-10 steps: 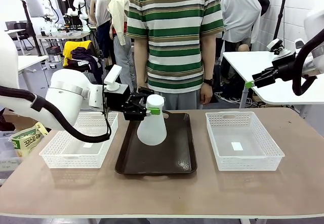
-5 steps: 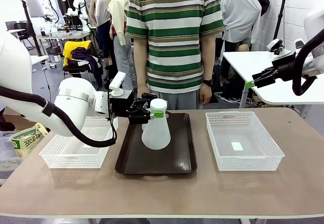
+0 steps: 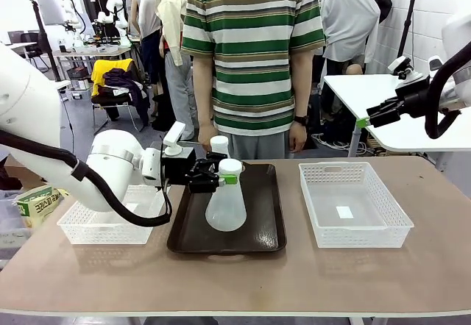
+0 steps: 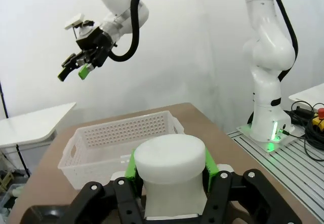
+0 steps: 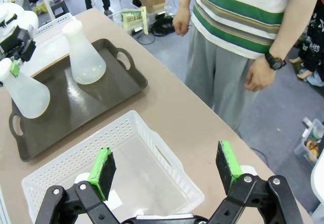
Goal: Prepare the laboratory tools.
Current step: Place the picked Big flask upright in the Handle tray as directed by the person.
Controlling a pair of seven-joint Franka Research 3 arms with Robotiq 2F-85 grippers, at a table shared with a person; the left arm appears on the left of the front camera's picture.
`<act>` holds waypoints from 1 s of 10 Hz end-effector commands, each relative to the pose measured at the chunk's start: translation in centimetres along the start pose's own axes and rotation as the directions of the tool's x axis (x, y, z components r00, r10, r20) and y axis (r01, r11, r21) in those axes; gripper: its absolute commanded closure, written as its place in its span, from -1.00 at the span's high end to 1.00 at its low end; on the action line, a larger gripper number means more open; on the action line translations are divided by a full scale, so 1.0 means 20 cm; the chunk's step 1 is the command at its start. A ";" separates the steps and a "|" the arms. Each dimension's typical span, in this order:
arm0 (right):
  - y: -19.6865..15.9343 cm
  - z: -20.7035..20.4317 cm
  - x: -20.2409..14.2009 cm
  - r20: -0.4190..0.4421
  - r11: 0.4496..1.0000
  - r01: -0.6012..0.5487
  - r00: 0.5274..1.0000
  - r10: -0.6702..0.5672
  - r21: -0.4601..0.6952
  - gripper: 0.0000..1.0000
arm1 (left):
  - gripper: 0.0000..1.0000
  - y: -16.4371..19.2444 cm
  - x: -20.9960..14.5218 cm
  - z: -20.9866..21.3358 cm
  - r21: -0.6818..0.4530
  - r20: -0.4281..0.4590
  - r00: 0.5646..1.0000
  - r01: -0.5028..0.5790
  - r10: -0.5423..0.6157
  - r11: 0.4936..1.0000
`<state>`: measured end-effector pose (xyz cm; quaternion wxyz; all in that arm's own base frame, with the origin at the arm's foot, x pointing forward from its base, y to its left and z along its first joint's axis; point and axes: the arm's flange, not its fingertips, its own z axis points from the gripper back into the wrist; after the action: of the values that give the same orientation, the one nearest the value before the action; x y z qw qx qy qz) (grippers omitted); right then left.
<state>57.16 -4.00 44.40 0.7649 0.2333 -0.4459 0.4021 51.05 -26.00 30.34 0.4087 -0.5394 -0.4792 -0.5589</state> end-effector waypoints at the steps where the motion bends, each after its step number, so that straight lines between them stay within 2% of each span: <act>1: 0.01 0.01 -0.01 -0.012 1.000 0.001 1.000 -0.001 0.003 1.00 | -1.00 0.05 -0.02 0.02 0.055 0.013 0.999 -0.040 0.039 0.998; 4: 0.01 0.01 -0.01 -0.012 1.000 0.001 1.000 -0.001 0.003 1.00 | -1.00 0.04 -0.07 0.04 0.091 -0.001 0.998 -0.065 0.066 0.994; 9: 0.01 0.01 -0.01 -0.012 1.000 0.001 1.000 -0.001 0.003 1.00 | 0.99 0.04 -0.08 0.05 0.077 -0.046 0.996 -0.075 0.079 0.994; 10: 0.01 0.01 -0.01 -0.012 1.000 0.001 1.000 -0.001 0.003 1.00 | 1.00 0.04 -0.07 0.05 0.071 -0.057 0.996 -0.070 0.074 0.995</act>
<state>57.16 -4.00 44.40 0.7649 0.2333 -0.4459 0.4021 51.93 -25.10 28.32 0.4501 -0.5308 -0.4767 -0.5370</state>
